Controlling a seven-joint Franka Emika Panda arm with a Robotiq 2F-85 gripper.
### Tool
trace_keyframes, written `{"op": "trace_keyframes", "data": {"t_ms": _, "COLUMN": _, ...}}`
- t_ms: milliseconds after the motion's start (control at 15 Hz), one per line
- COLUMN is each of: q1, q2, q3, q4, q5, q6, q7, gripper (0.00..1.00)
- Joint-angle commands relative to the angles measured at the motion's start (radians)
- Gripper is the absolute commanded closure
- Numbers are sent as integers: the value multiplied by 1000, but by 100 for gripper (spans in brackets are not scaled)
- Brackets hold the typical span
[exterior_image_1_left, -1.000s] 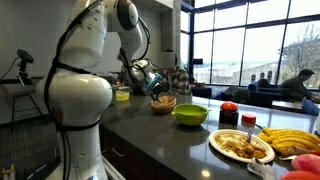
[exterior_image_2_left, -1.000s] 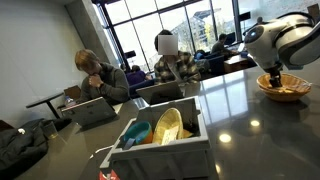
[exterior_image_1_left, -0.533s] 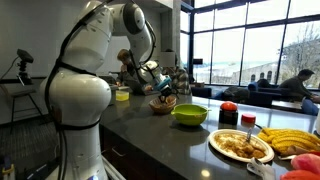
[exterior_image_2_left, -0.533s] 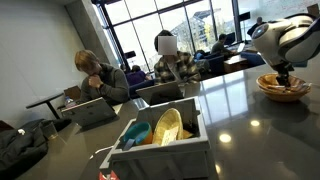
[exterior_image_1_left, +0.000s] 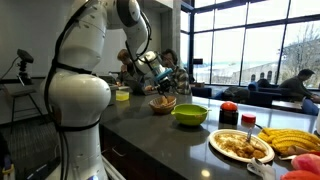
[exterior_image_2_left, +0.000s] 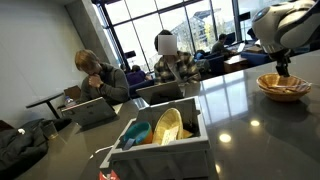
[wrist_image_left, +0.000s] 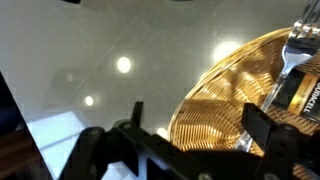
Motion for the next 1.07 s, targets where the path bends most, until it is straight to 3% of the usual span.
{"op": "trace_keyframes", "data": {"t_ms": 0, "q1": -25, "q2": -71, "q3": 7, "q4": 33, "q5": 148, "q6": -111, "q7": -164, "gripper": 0}}
{"op": "trace_keyframes", "data": {"t_ms": 333, "q1": -43, "q2": 46, "q3": 8, "q4": 335, "q5": 432, "q6": -372, "q7": -272, "gripper": 0}}
{"op": "trace_keyframes", "data": {"t_ms": 533, "q1": -39, "q2": 107, "q3": 21, "q4": 505, "q5": 598, "q6": -509, "q7": -254, "gripper": 0}}
{"op": "trace_keyframes", "data": {"t_ms": 800, "q1": -7, "q2": 214, "q3": 21, "q4": 734, "q5": 649, "q6": -651, "q7": -201, "gripper": 0}}
{"op": "trace_keyframes", "data": {"t_ms": 867, "q1": -15, "q2": 140, "q3": 17, "q4": 599, "q5": 630, "q6": -574, "q7": -227, "gripper": 0}}
{"op": "trace_keyframes", "data": {"t_ms": 1000, "q1": -11, "q2": 156, "q3": 17, "q4": 625, "q5": 631, "q6": -583, "q7": -225, "gripper": 0}}
